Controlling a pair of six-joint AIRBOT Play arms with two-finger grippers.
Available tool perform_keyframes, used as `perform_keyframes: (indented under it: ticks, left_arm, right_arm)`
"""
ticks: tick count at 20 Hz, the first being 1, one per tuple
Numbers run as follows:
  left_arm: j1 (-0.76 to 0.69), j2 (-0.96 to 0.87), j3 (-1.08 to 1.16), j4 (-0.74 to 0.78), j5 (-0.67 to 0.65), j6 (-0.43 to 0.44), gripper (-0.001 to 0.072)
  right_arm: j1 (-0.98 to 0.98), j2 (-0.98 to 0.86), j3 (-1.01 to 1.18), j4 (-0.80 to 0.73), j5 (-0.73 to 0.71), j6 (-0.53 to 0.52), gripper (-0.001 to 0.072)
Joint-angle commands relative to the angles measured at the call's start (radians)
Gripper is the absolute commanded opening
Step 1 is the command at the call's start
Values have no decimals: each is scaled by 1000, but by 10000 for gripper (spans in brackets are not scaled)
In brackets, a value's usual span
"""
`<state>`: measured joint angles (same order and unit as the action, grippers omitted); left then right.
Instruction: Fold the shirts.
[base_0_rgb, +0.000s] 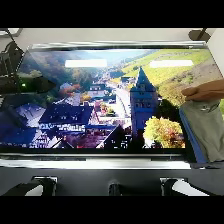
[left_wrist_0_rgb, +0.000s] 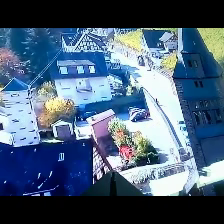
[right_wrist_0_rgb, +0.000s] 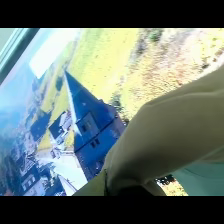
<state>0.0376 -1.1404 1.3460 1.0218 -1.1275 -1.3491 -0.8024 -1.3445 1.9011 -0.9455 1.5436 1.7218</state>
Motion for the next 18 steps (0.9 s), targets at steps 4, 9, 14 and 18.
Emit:
perform_keyframes:
  ticks: [4,9,14,18]
  left_arm:
    - [0,0,0,0,-35,46,31]
    - [0,0,0,0,-35,53,31]
    - [0,0,0,0,-36,52,31]
    - [0,0,0,0,-42,52,31]
  right_arm:
    - [-117,15,18,-56,268,56,35]
    - [-117,35,-31,-205,309,104,35]
    - [-117,166,-451,-551,308,34,36]
    - [-117,222,-722,-647,214,-6,36]
